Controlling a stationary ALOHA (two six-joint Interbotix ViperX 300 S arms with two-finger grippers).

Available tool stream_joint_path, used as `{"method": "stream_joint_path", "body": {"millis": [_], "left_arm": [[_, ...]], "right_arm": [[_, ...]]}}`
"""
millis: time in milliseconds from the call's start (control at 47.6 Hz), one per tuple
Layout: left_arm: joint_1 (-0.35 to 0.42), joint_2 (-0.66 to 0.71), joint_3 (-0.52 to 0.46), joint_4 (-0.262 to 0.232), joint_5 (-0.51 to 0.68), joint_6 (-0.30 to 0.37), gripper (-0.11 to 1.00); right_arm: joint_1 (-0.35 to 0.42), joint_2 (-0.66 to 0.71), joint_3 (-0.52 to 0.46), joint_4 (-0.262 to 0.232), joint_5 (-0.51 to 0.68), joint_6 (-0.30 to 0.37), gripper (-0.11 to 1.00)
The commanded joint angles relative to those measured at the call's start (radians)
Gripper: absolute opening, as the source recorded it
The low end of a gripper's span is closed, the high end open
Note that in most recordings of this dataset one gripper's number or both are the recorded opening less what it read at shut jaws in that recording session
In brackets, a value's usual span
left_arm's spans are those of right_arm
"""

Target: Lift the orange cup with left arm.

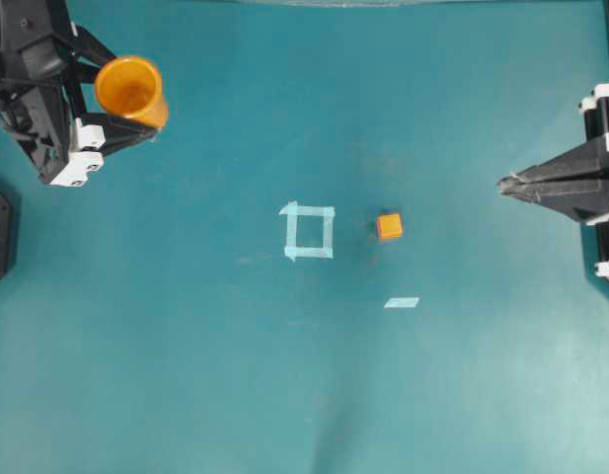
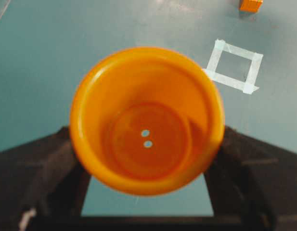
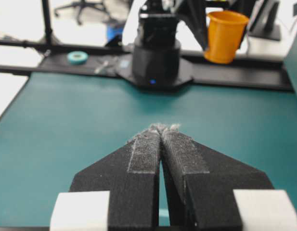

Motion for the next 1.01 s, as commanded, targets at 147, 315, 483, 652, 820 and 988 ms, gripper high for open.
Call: {"method": "stream_joint_path", "body": {"millis": [147, 315, 483, 652, 820, 988], "left_arm": [[0.002, -0.006, -0.026, 0.003, -0.003, 0.000, 0.67], [0.002, -0.006, -0.026, 0.003, -0.003, 0.000, 0.66], [0.002, -0.006, -0.026, 0.003, 0.002, 0.000, 0.67], [0.002, -0.005, -0.026, 0.003, 0.003, -0.002, 0.66], [0.002, -0.006, -0.026, 0.003, 0.003, -0.002, 0.66], [0.002, -0.006, -0.025, 0.003, 0.003, -0.002, 0.66]], "right_arm": [[0.002, 0.003, -0.034, -0.002, -0.002, -0.002, -0.01], [0.002, 0.003, -0.034, -0.002, 0.014, 0.000, -0.01], [0.002, 0.003, -0.034, 0.000, 0.017, 0.000, -0.01], [0.002, 0.003, -0.034, 0.000, 0.017, 0.000, 0.00], [0.002, 0.003, -0.034, 0.000, 0.017, 0.000, -0.01], [0.002, 0.003, -0.034, -0.002, 0.021, 0.000, -0.01]]}}
